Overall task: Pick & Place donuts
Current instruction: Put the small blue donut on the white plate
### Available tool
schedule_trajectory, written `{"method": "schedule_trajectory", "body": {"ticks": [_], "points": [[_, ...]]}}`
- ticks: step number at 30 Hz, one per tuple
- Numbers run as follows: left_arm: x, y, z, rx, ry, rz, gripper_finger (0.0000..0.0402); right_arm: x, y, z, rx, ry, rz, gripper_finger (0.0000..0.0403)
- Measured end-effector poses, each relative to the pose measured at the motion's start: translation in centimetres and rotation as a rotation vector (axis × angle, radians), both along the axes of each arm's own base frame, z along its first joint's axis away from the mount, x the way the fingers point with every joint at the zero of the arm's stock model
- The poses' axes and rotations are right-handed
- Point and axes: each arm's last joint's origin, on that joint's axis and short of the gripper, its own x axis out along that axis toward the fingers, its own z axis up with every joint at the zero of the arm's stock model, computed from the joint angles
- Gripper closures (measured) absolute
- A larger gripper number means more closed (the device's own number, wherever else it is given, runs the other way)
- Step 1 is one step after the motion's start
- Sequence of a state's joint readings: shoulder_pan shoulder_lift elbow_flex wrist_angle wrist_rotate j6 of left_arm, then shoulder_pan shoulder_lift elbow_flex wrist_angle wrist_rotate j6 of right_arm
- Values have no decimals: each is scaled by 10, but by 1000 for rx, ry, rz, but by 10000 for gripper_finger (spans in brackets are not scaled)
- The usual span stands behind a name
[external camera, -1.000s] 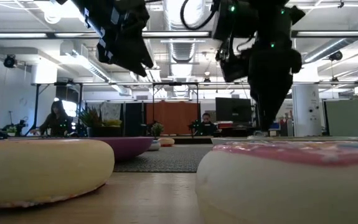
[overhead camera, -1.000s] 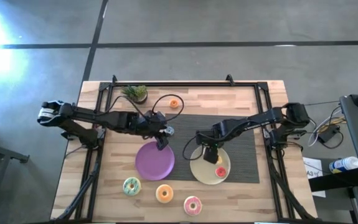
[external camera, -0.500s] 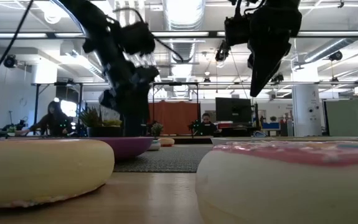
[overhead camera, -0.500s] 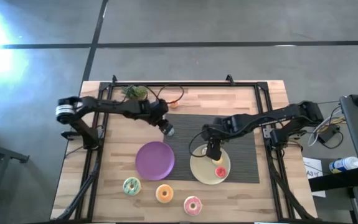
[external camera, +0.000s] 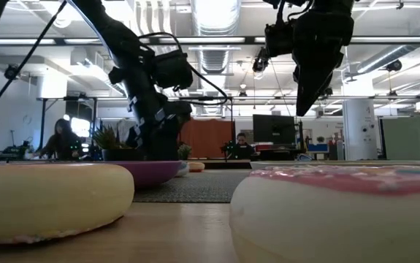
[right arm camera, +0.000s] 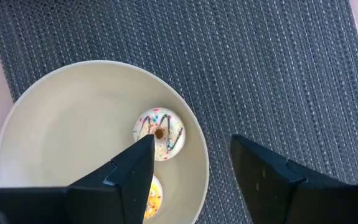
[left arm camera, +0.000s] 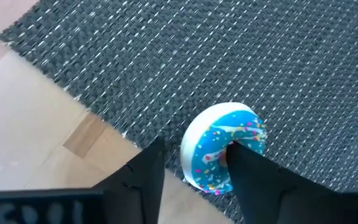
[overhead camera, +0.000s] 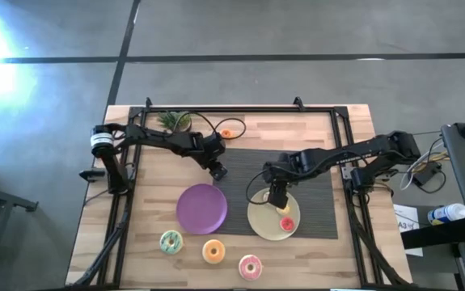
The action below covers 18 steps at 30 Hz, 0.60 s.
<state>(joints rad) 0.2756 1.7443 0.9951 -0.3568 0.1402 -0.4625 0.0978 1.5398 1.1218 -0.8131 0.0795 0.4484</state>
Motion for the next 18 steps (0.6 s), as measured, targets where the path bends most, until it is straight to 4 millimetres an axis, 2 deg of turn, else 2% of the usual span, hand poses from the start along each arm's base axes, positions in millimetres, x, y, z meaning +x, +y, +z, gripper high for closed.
{"method": "schedule_trajectory", "body": {"ticks": [4, 8, 10, 14, 18], "points": [[0, 1, 0, 27, 1, -7, 311, -1, 0, -2, 0, 5, -2, 199], [0, 2, 0, 67, 10, 8, 379, -1, 0, -1, -1, 1, 3, 199], [-1, 2, 4, 89, 8, 12, 393, -1, 0, 0, -3, -6, 10, 199], [-4, 0, 28, 76, -74, 9, 399, -1, 0, 9, -11, -70, 41, 199], [2, -6, 66, 14, -328, -85, 400, 7, -3, 22, 37, -225, -25, 199]]}}
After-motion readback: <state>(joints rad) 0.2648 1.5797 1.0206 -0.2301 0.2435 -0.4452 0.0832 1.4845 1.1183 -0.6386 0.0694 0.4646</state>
